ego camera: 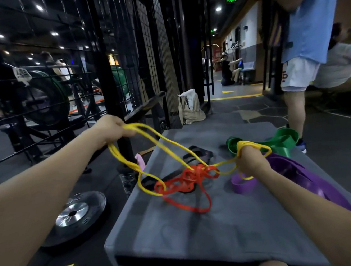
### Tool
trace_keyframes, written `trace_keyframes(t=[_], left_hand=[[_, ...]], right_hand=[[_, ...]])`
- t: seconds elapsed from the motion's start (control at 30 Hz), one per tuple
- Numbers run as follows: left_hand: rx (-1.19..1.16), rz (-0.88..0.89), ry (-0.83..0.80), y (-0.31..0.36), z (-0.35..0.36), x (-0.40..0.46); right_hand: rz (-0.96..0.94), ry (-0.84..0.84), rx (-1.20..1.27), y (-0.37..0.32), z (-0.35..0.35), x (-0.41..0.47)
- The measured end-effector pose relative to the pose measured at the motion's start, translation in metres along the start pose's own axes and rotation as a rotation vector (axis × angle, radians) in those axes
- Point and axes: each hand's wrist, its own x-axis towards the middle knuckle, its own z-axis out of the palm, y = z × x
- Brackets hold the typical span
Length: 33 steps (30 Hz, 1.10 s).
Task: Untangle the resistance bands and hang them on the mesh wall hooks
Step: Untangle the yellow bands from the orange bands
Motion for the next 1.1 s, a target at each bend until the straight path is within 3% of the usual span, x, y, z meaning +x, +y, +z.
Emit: trace_keyframes(t=[0.1,0.17,0.33,0.43,0.57,0.67,0.87,1.1], left_hand=[[-0.414,-0.082,0.017,-0.010,-0.001,0.000],[-0.472,-0.143,-0.037,-0.017,0.004,-0.004],[-0.124,-0.088,-0.036,-0.038,0.012,-0.011],[-0.016,-0.018,-0.068,-0.050,0.015,-0.022],[-0.059,0.021,-0.095,-0.062,0.029,-0.035],[-0.020,0.050,-0.211,-0.076,0.044,-0.041],[-0.159,0.118,-0.541,-0.082,0.081,-0.069],[-0.276,0.092,-0.779,-0.077,0.125,-0.115]], right_hand=[[-0.001,-0.024,-0.017,-0.006,0.000,-0.007],[-0.018,-0.051,-0.016,-0.009,0.002,-0.015],[-0.099,-0.215,-0.026,-0.010,0.010,-0.032],[-0.236,-0.167,-0.066,-0.012,0.016,-0.037],[-0.219,-0.090,0.144,-0.013,0.011,-0.038],[-0.213,-0.094,0.348,-0.014,-0.001,-0.044],[-0.166,-0.166,0.838,-0.015,-0.019,-0.070],[-0.006,-0.305,0.833,0.014,-0.013,-0.104]])
